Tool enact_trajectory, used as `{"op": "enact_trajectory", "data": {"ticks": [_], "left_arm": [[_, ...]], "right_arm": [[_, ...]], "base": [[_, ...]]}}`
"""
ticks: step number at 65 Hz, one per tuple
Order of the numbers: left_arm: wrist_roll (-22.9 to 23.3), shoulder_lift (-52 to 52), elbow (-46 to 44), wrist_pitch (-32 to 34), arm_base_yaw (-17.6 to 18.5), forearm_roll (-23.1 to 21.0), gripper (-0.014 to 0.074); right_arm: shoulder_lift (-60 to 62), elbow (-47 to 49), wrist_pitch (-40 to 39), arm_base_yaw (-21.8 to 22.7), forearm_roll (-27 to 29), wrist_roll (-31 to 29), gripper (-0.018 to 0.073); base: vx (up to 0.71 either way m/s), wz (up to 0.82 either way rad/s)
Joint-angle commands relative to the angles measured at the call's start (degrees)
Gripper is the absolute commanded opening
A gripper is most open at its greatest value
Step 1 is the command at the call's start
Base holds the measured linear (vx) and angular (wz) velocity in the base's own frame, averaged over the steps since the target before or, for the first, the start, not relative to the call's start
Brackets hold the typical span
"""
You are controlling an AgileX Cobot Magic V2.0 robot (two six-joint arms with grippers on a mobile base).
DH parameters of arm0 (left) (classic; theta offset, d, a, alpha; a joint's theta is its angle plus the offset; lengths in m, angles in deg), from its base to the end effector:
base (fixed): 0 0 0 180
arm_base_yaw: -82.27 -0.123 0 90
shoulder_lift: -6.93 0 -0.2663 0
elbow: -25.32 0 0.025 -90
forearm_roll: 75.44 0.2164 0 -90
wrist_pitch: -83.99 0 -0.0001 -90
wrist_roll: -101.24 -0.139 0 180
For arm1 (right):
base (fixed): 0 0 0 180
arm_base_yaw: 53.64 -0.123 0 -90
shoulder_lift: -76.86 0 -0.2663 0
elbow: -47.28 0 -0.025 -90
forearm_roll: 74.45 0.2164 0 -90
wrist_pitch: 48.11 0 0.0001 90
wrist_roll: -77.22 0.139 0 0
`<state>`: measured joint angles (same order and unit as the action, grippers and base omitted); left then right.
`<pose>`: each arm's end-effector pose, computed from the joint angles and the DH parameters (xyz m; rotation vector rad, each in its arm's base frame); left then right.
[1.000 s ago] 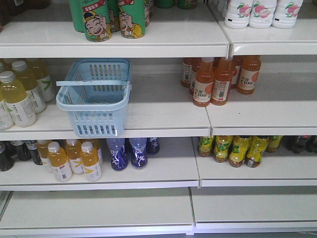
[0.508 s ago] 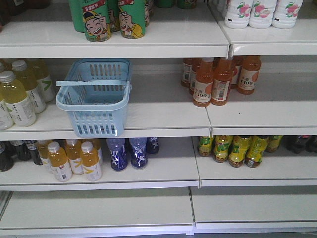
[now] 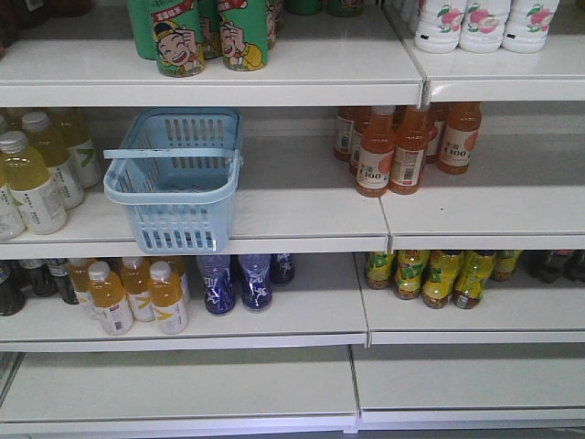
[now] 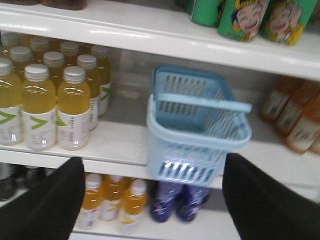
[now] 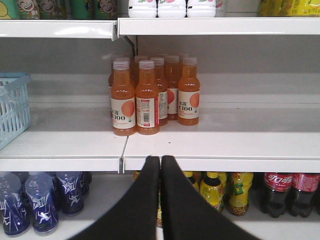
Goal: Place coke in basket with both arms
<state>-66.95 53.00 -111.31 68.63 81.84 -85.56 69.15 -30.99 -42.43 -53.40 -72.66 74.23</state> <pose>0.1658 -0.0052 0.3069 -0.3178 1.8076 -0.3024 0.0892 0.0001 0.1947 -0.0159 1.5997 -0.0172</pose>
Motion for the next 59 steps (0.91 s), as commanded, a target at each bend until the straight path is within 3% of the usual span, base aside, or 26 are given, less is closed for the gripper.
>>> {"op": "enact_trajectory", "data": {"ticks": [1, 27, 37, 51, 59], "left_arm": [[6.3, 0.7, -2.1, 7.7, 0.3, -12.7, 0.0552], [7.5, 17.1, -2.1, 8.7, 0.3, -58.0, 0.0552], [3.7, 24.2, -2.4, 8.4, 0.3, -65.8, 0.0552], [-10.2, 34.9, -10.0, -2.1, 0.4, -72.1, 0.0552], [-18.5, 40.2, -15.1, -4.7, 0.4, -79.8, 0.0552]], "right_arm": [[0.7, -0.4, -4.3, 0.3, -0.1, -0.4, -0.001], [0.7, -0.4, -4.3, 0.3, -0.1, -0.4, -0.001], [0.7, -0.4, -4.3, 0.3, -0.1, -0.4, -0.001], [0.7, -0.4, -4.3, 0.3, -0.1, -0.4, -0.001], [0.7, -0.4, -4.3, 0.3, -0.1, -0.4, -0.001]], "base": [[0.0, 0.0], [0.0, 0.0], [0.0, 0.0], [0.0, 0.0], [0.0, 0.0]]}}
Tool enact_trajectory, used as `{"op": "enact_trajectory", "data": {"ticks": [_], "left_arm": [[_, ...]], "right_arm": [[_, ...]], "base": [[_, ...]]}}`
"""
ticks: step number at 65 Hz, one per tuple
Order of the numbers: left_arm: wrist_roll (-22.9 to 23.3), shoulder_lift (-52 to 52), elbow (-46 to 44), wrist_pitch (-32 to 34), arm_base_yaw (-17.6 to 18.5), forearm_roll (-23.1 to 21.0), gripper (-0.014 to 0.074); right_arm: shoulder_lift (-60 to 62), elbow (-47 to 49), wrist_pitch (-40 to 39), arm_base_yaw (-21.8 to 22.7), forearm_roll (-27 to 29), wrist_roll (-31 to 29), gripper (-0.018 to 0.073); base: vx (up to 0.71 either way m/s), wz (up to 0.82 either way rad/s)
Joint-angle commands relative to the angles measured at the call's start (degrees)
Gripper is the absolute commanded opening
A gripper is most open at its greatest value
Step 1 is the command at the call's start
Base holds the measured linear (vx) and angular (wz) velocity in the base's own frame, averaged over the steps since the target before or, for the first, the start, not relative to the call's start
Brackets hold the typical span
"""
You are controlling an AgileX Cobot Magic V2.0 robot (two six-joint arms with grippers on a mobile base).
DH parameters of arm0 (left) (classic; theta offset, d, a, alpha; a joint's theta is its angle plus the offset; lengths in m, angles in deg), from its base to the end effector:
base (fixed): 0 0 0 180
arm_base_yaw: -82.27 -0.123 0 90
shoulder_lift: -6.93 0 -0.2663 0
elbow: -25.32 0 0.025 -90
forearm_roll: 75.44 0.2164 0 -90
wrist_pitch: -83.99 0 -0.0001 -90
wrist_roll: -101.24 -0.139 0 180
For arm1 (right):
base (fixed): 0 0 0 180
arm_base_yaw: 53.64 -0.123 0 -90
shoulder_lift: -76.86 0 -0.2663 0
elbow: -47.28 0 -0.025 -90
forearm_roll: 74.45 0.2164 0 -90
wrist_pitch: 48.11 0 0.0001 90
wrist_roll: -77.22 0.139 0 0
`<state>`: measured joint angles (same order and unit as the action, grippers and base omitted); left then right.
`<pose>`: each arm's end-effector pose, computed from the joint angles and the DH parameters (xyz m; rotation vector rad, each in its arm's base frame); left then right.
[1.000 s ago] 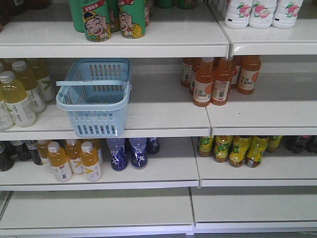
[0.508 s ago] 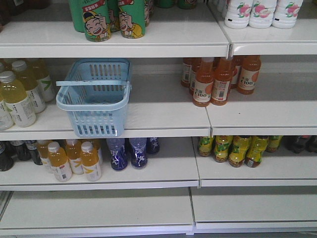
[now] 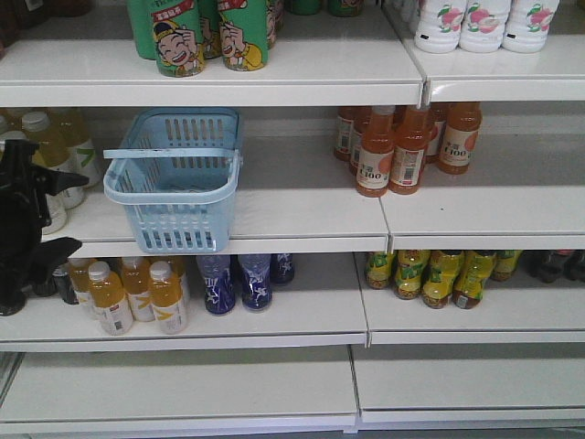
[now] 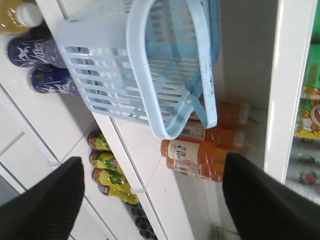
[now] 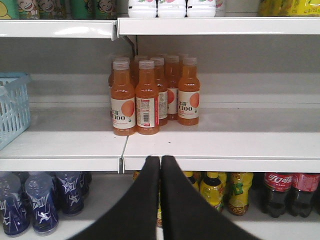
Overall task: Place coke in basket with both arms
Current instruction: 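Reach the left gripper to the basket handle and grasp it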
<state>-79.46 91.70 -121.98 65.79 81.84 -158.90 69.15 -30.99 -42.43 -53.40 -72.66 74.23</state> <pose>0.2944 -0.0410 0.2453 -1.3515 1.8509 -1.1450 0.0892 0.0001 0.1947 -0.0159 1.5997 -0.0172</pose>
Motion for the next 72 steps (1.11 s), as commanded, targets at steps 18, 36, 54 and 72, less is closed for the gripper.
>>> {"op": "enact_trajectory", "data": {"ticks": [18, 36, 54, 72], "left_arm": [[-14.4, 13.5, -12.6, -7.1, 0.8, -19.0, 0.0552], [-14.5, 23.0, -22.2, -10.4, 2.0, -19.0, 0.0548], [-14.6, 27.8, -29.4, -10.5, 2.1, -19.0, 0.0495], [-14.6, 33.5, -36.9, -9.0, 2.1, -19.0, 0.0487]], "right_arm": [[0.7, -0.4, -4.3, 0.3, -0.1, -0.4, -0.001], [0.7, -0.4, -4.3, 0.3, -0.1, -0.4, -0.001], [0.7, -0.4, -4.3, 0.3, -0.1, -0.4, -0.001], [0.7, -0.4, -4.3, 0.3, -0.1, -0.4, -0.001]], "base": [[0.0, 0.0], [0.0, 0.0], [0.0, 0.0], [0.0, 0.0]]}}
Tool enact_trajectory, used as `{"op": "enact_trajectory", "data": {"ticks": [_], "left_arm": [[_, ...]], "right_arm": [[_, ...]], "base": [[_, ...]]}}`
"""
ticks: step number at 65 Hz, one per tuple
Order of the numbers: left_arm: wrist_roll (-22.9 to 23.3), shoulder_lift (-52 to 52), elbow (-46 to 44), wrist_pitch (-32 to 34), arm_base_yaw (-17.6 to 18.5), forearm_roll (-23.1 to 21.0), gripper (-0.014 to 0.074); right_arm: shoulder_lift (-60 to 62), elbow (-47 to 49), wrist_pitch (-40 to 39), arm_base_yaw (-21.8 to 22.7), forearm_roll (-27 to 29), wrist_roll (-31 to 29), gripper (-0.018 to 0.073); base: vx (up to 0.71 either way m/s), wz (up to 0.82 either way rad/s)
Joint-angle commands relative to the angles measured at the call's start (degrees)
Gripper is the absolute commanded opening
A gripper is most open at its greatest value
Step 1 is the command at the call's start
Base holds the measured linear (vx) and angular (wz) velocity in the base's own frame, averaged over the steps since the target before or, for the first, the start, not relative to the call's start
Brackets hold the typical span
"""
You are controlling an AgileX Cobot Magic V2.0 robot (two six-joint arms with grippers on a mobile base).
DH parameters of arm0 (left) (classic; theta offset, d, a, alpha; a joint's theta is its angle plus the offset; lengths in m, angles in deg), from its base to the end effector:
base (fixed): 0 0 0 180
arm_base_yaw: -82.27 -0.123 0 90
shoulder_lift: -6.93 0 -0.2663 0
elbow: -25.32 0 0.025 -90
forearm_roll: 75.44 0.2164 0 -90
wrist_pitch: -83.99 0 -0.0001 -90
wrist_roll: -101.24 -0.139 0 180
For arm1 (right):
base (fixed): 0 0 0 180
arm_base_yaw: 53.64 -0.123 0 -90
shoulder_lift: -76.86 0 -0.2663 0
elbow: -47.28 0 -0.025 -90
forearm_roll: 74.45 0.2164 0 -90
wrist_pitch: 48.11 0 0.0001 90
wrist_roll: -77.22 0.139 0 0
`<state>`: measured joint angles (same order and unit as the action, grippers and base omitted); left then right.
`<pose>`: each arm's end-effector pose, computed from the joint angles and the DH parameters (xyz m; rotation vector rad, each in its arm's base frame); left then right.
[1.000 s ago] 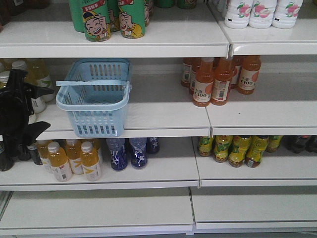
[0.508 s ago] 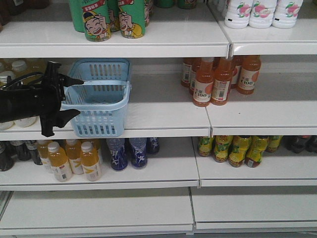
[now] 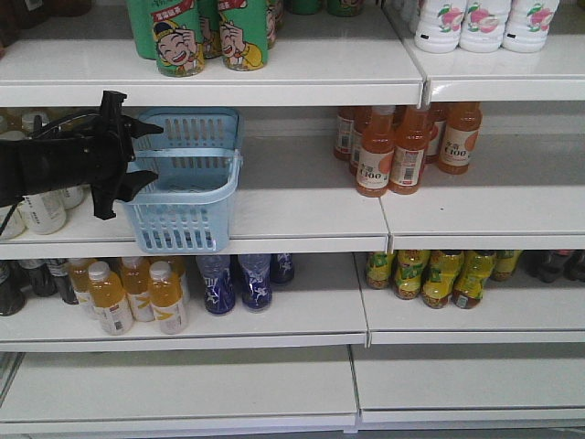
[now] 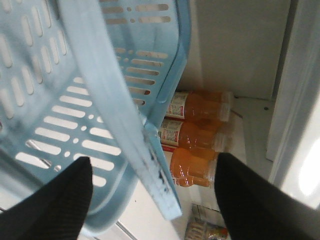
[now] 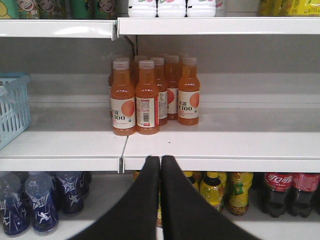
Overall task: Place coke in basket with both arms
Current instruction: 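Lift the basket off the shelf with the left gripper, pull back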
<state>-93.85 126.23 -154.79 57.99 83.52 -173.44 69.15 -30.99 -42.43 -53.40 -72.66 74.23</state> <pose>0.4432 -0.0701 0.2180 -1.2309 1.8922 -1.3323 0.0892 0.0001 0.1947 -0.0159 1.5997 -0.0172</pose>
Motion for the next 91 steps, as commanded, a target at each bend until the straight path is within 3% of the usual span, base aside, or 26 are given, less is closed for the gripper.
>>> {"op": "enact_trajectory", "data": {"ticks": [1, 9, 15, 30, 42, 64, 79, 91], "left_arm": [[-0.3, -0.5, -4.5, -1.3, 0.4, -4.4, 0.0485], [-0.4, 2.7, -8.9, -4.1, 0.4, -4.4, 0.0445], [-0.4, 5.2, -11.6, -6.2, 0.5, -4.4, 0.0361], [0.1, 7.5, -13.3, -12.9, 0.5, -4.3, -0.0009], [-4.6, 7.4, -13.3, -20.8, 0.5, -4.4, -0.0008], [-5.4, 6.6, -13.3, -45.7, 0.5, -3.7, -0.0008], [-8.9, -1.6, -13.3, -45.4, 1.8, 10.3, -0.0008], [-4.6, -8.6, -13.3, -45.6, 5.9, 21.5, -0.0008]], "right_arm": [[0.7, -0.4, -4.3, 0.3, -0.1, -0.4, -0.001], [0.7, -0.4, -4.3, 0.3, -0.1, -0.4, -0.001], [0.7, -0.4, -4.3, 0.3, -0.1, -0.4, -0.001], [0.7, -0.4, -4.3, 0.3, -0.1, -0.4, -0.001], [0.7, -0.4, -4.3, 0.3, -0.1, -0.4, -0.001], [0.7, -0.4, -4.3, 0.3, -0.1, -0.4, -0.001], [0.7, -0.4, -4.3, 0.3, -0.1, -0.4, -0.001], [0.7, -0.4, -4.3, 0.3, -0.1, -0.4, -0.001]], "base": [[0.0, 0.0], [0.0, 0.0], [0.0, 0.0], [0.0, 0.0], [0.0, 0.0], [0.0, 0.0], [0.0, 0.0], [0.0, 0.0]]}}
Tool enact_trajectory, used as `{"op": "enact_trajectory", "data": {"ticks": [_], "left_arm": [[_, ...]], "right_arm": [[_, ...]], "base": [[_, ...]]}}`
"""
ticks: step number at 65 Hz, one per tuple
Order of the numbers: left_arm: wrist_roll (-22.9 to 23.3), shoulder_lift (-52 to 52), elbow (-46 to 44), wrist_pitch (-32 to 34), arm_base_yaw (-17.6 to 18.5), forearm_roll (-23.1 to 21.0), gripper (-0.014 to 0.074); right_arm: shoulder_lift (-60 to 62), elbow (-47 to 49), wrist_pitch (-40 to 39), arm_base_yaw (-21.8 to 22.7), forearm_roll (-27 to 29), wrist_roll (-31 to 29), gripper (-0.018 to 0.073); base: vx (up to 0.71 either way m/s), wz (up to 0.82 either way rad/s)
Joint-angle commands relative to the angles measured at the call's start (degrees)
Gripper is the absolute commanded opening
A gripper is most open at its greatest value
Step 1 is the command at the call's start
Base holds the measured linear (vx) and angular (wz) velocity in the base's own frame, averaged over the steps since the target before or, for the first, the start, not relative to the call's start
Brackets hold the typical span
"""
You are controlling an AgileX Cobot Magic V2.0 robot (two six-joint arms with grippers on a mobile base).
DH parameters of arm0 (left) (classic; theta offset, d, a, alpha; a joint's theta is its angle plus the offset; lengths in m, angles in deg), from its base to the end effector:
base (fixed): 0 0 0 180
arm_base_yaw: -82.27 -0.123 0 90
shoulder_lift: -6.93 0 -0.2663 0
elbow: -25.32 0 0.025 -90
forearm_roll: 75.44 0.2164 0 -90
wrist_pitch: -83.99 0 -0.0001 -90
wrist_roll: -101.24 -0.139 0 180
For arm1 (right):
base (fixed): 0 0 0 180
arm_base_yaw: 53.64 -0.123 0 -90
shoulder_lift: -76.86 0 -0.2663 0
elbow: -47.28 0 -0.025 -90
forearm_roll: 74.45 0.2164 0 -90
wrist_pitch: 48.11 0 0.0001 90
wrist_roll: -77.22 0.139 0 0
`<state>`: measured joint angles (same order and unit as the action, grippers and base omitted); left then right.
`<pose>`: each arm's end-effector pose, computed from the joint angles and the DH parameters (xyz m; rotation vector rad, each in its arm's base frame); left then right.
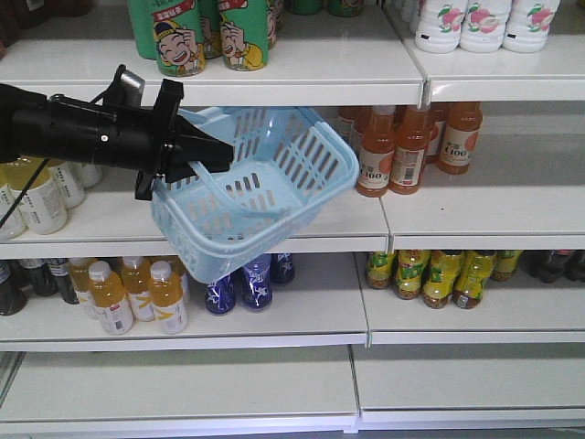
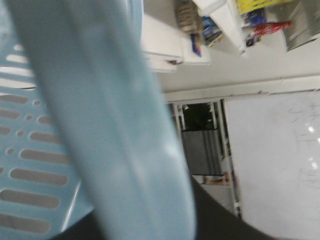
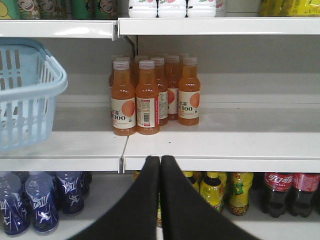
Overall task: Place coke in basket with both arms
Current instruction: 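Lift the basket off the shelf with the left gripper, pull back, then hold the basket low beside the robot with the left gripper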
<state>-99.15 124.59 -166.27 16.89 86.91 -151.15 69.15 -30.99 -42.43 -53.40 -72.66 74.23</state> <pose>0.3703 -0.1546 0.2777 -0.0846 2.3701 -1.6502 0.0892 0.0001 0.1947 -0.0159 1.5997 -0.0172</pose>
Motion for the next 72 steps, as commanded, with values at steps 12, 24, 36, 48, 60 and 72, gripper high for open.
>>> {"op": "enact_trajectory", "data": {"ticks": [12, 24, 36, 48, 60, 72], "left_arm": [[3.9, -10.8, 0.4, -3.9, 7.8, 5.8, -0.0008], [0.0, -12.2, 12.3, -2.0, 12.4, 2.3, -0.0008], [-14.5, -14.2, 25.9, -4.3, 14.7, -11.8, -0.0008], [-25.4, -16.0, 36.1, -4.4, 14.7, -20.5, -0.0008], [-30.5, -16.5, 44.5, -4.5, 14.7, -23.9, -0.0008], [-32.2, -16.5, 48.6, -4.5, 14.7, -23.0, -0.0008]], "right_arm": [[0.7, -0.4, -4.3, 0.3, -0.1, -0.4, -0.001], [0.7, -0.4, -4.3, 0.3, -0.1, -0.4, -0.001], [0.7, -0.4, -4.3, 0.3, -0.1, -0.4, -0.001], [0.7, -0.4, -4.3, 0.3, -0.1, -0.4, -0.001], [0.7, -0.4, -4.3, 0.3, -0.1, -0.4, -0.001], [0.7, -0.4, -4.3, 0.3, -0.1, -0.4, -0.001]], "base": [[0.0, 0.0], [0.0, 0.0], [0.0, 0.0], [0.0, 0.0], [0.0, 0.0], [0.0, 0.0]]}}
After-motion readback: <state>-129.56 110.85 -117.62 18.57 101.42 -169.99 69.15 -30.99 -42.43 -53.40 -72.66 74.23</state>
